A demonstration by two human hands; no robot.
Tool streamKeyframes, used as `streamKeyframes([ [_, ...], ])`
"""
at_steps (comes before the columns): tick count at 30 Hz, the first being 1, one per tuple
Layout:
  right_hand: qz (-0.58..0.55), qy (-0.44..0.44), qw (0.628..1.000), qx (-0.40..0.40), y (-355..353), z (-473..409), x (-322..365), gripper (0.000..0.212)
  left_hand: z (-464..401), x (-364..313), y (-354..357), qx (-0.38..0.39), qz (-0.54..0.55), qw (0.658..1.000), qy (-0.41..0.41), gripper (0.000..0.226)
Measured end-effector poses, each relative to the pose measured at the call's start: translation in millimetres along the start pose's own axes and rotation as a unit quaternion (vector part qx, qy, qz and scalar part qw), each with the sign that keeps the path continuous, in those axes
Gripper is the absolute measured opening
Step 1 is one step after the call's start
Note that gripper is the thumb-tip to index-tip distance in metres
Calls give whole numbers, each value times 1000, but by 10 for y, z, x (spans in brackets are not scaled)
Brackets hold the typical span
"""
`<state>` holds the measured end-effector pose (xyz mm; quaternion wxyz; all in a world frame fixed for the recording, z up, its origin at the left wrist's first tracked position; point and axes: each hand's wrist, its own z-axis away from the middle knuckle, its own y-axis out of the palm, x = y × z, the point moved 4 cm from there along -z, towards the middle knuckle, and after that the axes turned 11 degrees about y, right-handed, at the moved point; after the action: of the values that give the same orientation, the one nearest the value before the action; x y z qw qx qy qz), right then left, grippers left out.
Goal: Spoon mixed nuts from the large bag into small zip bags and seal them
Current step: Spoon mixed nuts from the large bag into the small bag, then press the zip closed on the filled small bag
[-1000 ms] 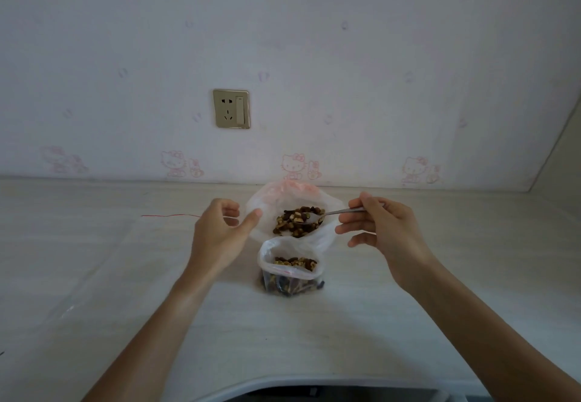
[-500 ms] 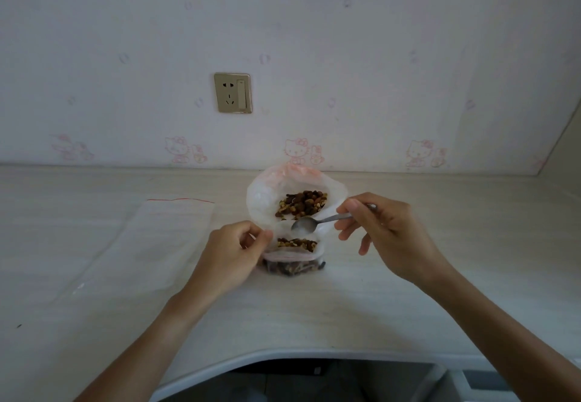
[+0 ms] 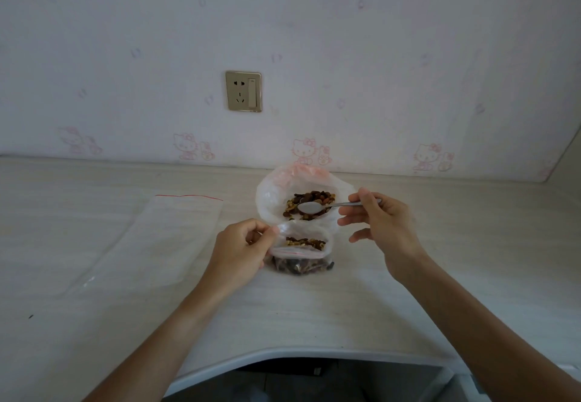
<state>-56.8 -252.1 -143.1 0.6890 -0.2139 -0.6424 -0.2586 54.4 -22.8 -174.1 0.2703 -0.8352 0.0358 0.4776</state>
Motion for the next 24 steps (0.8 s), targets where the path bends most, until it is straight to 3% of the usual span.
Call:
streamKeyframes([
  [5,-6,91,996,4,89,-117,-176,35,22,11,3,5,0,1000,1,23],
  [9,13,126,991,39,113,-135,-225,24,14,5,-6,7,-9,1000,-1,24],
  [12,44,130,990,40,42,-120,-223,27,21,-11,-11,20,-19,999,-16,37],
  [15,99,119,988,4,-88,-79,-199,38,-20,-2,-39,39,13,997,-71,46],
  [18,128,107,986,-2,-158,-7,-179,32,-37,44,-84,61,79,983,-152,39],
  [21,151,91,984,18,-135,87,-179,18,5,53,-80,83,146,961,-218,30],
  [24,175,112,975,74,-42,183,-205,20,34,26,-66,97,199,940,-259,29],
])
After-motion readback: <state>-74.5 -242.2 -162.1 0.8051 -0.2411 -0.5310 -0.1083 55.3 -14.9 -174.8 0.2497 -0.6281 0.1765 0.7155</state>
